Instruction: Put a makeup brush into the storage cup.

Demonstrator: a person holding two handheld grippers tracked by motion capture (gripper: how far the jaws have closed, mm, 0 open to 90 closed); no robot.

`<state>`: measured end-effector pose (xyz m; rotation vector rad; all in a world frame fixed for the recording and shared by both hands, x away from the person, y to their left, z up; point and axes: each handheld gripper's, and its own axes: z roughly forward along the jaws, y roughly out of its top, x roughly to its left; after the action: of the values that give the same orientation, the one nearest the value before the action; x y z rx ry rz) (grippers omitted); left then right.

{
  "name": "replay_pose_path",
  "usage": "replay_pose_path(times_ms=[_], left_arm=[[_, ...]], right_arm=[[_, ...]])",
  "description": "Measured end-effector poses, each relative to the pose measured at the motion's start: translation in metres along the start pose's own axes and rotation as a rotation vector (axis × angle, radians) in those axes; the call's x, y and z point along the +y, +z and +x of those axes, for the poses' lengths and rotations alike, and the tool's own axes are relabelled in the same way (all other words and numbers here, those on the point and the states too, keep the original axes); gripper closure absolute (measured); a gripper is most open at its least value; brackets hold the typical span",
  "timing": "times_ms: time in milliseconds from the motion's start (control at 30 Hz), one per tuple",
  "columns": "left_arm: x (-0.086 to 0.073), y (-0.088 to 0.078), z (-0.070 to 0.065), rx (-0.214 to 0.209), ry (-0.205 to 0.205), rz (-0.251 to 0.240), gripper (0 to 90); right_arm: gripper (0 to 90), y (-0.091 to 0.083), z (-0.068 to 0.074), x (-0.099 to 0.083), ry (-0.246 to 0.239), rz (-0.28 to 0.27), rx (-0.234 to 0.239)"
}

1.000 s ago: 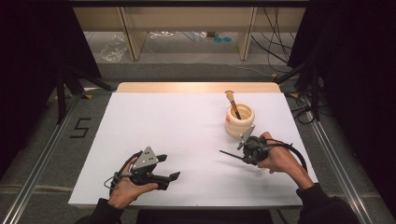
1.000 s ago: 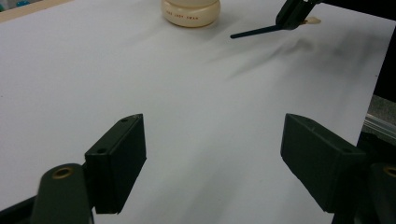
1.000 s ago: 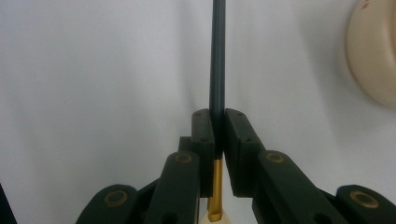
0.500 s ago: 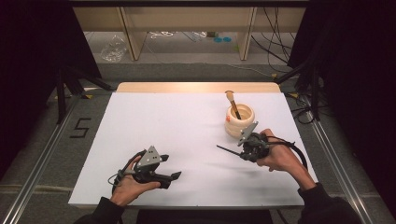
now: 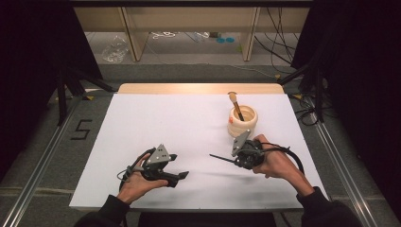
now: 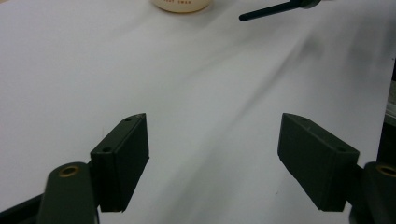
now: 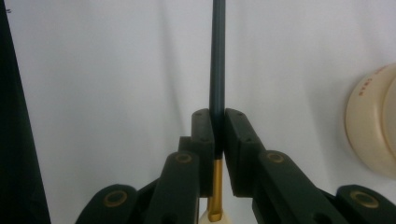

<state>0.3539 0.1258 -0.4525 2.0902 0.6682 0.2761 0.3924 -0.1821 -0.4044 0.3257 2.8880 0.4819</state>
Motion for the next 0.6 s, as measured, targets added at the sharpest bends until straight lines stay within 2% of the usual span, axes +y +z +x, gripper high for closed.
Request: replay_pose_path(times_ms=[33, 100, 133, 167, 200, 267, 300, 333, 400, 600], left_arm=[[0.001, 0.002, -0.002, -0.005, -0.003, -0.003, 25.4], [0.005, 0.006, -0.003, -0.029, 0.020, 0.002, 25.7], [0.006, 0.008, -0.005, -0.026, 0.024, 0.008, 25.8], [0.008, 0.010, -0.006, -0.046, 0.034, 0.014, 26.0], [0.011, 0.012, -0.007, -0.048, 0.061, 0.018, 26.6], [0.014, 0.015, -0.009, -0.065, 0.079, 0.031, 26.9], [0.017, 0.017, -0.011, -0.080, 0.103, 0.045, 27.8], [0.017, 0.017, -0.011, -0.080, 0.103, 0.045, 28.0], [0.021, 0.020, -0.012, -0.095, 0.132, 0.074, 28.5], [0.029, 0.028, -0.010, -0.114, 0.146, 0.094, 31.9]], right_arm=[[83.2, 0.000, 0.001, 0.001, -0.005, 0.005, 0.003], [83.2, 0.000, 0.003, 0.003, -0.014, 0.002, 0.010], [83.2, 0.000, 0.004, 0.004, -0.016, 0.003, 0.008], [83.2, 0.001, 0.004, 0.004, -0.026, 0.001, 0.011], [83.2, 0.001, 0.006, 0.005, -0.027, 0.000, 0.013], [83.2, 0.002, 0.008, 0.007, -0.038, 0.005, 0.018], [83.1, 0.003, 0.009, 0.008, -0.048, 0.008, 0.024], [83.1, 0.003, 0.009, 0.008, -0.048, 0.008, 0.024], [83.2, 0.005, 0.010, 0.010, -0.053, 0.009, 0.026], [83.2, 0.008, 0.014, 0.013, -0.079, 0.008, 0.041]])
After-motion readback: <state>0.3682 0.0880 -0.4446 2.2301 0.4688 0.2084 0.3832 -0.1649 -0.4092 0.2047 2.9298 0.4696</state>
